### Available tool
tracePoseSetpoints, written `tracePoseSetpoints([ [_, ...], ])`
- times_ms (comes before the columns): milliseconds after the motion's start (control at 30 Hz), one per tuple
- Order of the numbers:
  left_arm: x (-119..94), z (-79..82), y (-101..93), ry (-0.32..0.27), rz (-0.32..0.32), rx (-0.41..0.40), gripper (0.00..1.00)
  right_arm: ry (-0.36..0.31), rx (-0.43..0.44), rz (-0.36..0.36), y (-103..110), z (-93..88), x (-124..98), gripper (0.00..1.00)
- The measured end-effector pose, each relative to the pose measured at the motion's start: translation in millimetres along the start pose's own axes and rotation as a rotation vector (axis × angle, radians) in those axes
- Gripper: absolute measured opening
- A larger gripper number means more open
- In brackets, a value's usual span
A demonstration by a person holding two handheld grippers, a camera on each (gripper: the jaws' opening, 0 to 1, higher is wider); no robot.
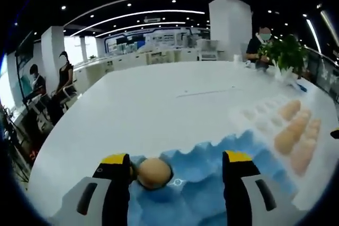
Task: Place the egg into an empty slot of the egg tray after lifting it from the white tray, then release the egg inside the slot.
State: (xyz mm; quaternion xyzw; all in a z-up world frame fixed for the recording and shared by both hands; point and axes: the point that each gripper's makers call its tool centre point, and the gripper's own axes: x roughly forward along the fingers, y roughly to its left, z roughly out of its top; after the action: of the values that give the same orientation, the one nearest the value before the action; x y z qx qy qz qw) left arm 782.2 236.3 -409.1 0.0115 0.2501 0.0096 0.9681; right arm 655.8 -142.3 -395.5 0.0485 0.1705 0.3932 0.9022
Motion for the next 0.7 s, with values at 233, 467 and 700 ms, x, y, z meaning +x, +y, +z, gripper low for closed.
tracePoseSetpoints([
  [233, -9.1, 2.4, -4.2, -0.008, -0.026, -0.014, 0.83, 0.005, -0.001, 0.010, 3.9, -1.4, 2.4, 0.80],
  [467, -16.4, 4.0, -12.3, -0.013, -0.042, -0.006, 0.82, 0.007, -0.001, 0.023, 7.6, -2.0, 6.4, 0.80],
  [700, -21.0, 3.3, -17.7, -0.019, -0.042, 0.020, 0.81, 0.010, -0.005, 0.033, 10.8, -2.4, 7.8, 0.80],
])
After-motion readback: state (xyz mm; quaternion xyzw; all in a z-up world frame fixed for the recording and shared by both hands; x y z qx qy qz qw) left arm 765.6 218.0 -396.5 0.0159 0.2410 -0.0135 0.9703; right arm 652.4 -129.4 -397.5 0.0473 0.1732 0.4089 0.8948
